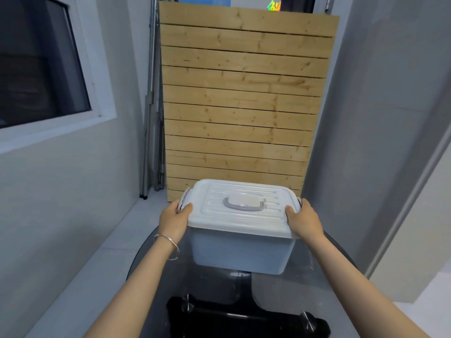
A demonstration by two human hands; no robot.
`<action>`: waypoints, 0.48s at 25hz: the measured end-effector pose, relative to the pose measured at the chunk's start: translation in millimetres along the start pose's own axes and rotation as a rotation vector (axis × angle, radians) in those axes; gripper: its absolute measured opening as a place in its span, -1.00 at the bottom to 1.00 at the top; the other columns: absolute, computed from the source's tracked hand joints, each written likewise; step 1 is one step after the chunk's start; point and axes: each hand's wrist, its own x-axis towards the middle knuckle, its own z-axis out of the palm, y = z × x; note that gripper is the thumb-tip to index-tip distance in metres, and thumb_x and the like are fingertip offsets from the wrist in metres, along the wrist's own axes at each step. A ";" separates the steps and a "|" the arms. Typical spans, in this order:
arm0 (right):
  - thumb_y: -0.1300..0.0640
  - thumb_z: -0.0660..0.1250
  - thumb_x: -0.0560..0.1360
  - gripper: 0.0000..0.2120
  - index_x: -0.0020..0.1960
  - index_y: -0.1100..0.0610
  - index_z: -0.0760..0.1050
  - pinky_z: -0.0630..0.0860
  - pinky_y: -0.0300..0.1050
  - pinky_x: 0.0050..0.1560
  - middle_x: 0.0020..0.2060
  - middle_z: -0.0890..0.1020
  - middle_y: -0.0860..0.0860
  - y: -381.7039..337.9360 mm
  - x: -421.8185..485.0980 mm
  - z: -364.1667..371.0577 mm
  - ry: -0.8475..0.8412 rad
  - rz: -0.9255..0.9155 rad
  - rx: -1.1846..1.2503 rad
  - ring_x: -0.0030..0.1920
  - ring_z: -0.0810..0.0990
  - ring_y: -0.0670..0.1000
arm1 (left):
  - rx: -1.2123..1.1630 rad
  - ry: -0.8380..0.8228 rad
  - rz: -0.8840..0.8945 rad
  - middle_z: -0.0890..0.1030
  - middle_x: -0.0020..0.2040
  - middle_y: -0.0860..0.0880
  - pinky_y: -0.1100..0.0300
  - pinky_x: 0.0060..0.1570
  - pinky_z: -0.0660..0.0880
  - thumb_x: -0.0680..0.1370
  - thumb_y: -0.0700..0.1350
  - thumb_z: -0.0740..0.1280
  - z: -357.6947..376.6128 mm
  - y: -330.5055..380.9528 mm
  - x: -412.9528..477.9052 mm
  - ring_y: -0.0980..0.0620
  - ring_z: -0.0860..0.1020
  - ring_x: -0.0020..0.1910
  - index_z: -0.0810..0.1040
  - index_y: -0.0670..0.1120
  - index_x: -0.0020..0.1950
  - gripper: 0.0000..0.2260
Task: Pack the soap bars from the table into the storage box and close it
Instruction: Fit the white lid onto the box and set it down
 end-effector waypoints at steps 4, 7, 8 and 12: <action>0.04 0.15 0.56 -0.50 0.45 0.21 0.24 0.44 0.02 0.14 0.37 0.44 0.14 1.9 2.9 2.3 0.020 -0.012 -0.027 0.26 0.48 0.22 | 0.149 0.012 0.083 0.60 -0.15 -0.21 0.14 -0.30 0.34 0.51 -0.14 0.23 -0.1 -2.7 3.3 -0.08 0.46 -0.21 0.56 -0.11 -0.06 -0.86; -0.01 0.15 0.55 -0.52 0.40 0.19 0.30 0.45 0.02 0.13 0.27 0.53 0.16 3.8 1.1 3.5 0.043 -0.014 0.034 0.22 0.51 0.21 | 0.316 -0.027 0.083 0.61 -0.13 -0.14 0.14 -0.30 0.39 0.53 -0.10 0.17 -1.6 -1.6 4.8 -0.09 0.49 -0.21 0.55 -0.12 0.06 -0.77; -0.03 0.15 0.55 -0.53 0.38 0.18 0.32 0.45 0.03 0.13 0.24 0.56 0.16 3.8 1.1 3.3 0.046 -0.016 0.056 0.20 0.53 0.21 | 0.415 -0.031 0.093 0.61 -0.06 -0.15 0.10 -0.23 0.43 0.54 -0.07 0.15 0.1 0.8 5.0 -0.12 0.51 -0.15 0.51 -0.13 0.13 -0.74; -0.13 0.16 0.54 -0.47 0.39 0.16 0.32 0.43 0.08 0.25 0.32 0.50 0.11 1.9 1.8 0.6 0.043 -0.037 0.140 0.28 0.48 0.16 | 0.622 0.033 0.409 0.51 0.26 -0.06 0.05 0.25 0.33 0.54 0.15 0.15 29.3 22.8 -1.0 -0.10 0.42 0.27 0.40 -0.08 0.29 -0.57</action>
